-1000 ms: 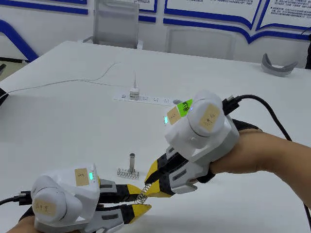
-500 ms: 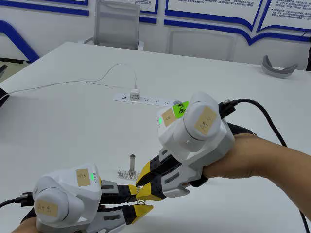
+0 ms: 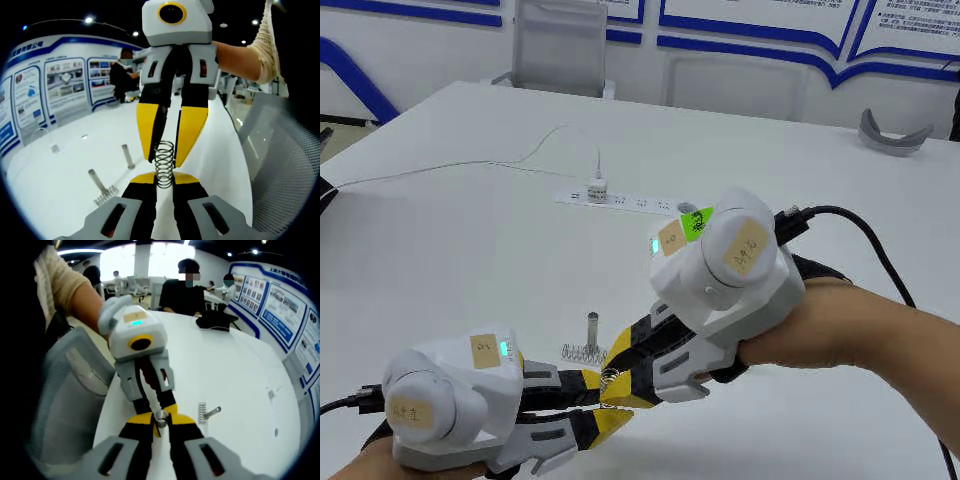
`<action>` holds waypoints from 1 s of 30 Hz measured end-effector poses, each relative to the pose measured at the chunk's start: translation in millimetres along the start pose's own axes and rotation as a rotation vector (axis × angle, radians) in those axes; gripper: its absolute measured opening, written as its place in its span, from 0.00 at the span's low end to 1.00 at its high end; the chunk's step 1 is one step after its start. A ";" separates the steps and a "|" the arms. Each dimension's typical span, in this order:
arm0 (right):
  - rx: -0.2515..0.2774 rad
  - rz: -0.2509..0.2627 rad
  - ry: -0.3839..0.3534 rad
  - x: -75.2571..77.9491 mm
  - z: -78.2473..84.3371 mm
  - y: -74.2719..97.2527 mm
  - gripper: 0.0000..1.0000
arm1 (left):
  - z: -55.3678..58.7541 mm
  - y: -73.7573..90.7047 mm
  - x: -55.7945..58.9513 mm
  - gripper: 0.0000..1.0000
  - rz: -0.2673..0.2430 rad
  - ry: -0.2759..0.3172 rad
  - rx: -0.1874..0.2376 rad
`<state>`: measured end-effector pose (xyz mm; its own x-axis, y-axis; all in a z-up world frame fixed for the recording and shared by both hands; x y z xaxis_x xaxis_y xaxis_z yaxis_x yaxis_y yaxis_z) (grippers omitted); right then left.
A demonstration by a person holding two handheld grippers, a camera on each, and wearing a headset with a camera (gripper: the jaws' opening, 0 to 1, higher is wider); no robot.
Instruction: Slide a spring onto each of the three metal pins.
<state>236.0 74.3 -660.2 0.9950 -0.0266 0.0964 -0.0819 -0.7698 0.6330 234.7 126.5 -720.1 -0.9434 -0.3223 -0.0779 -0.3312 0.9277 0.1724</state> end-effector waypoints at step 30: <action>0.039 0.118 -0.072 23.7 4.8 20.8 0.12 | 7.9 26.9 -23.9 0.46 -0.140 0.095 -0.008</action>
<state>258.2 54.6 -648.4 0.9803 -0.1627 0.1119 -0.1973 -0.7830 0.5899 248.5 160.6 -721.3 -0.8851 -0.4654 -0.0085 -0.4596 0.8709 0.1741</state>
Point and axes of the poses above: the centre of the closed fingertips' face, and the gripper's own axes: y roughly backward along the fingers, x roughly to its right, z roughly out of its underside, the point moved 6 cm from there along y, roughly backward along the fingers, and after that the axes turned 9 degrees about x, right-handed, at the moved point
